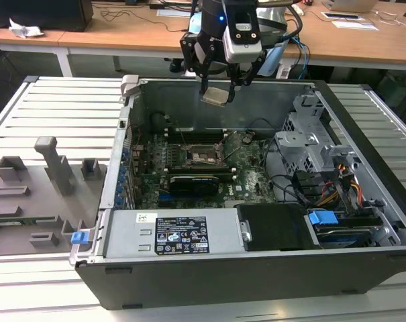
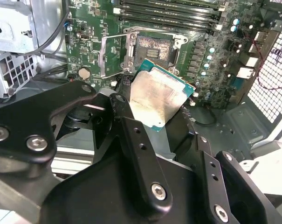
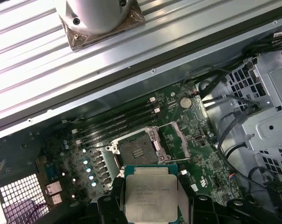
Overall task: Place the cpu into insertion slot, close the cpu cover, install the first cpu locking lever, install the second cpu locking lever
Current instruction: 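Place the cpu into insertion slot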
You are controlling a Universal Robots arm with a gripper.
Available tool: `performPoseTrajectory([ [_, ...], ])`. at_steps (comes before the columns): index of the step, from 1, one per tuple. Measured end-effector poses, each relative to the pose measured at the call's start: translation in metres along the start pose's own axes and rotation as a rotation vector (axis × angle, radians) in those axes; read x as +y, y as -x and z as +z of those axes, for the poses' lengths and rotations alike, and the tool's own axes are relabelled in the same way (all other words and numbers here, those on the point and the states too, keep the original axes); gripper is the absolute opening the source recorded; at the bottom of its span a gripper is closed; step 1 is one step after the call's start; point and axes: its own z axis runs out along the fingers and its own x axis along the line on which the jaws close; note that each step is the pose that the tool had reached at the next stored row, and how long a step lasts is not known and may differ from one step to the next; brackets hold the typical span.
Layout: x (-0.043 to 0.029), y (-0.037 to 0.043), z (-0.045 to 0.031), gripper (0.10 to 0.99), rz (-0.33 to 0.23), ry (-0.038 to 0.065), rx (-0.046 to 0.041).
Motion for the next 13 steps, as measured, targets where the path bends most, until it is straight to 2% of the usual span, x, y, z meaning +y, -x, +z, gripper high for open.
performPoseTrajectory([
  [13,0.0,0.0,0.0005,0.541,0.075,0.001,-0.0068],
])
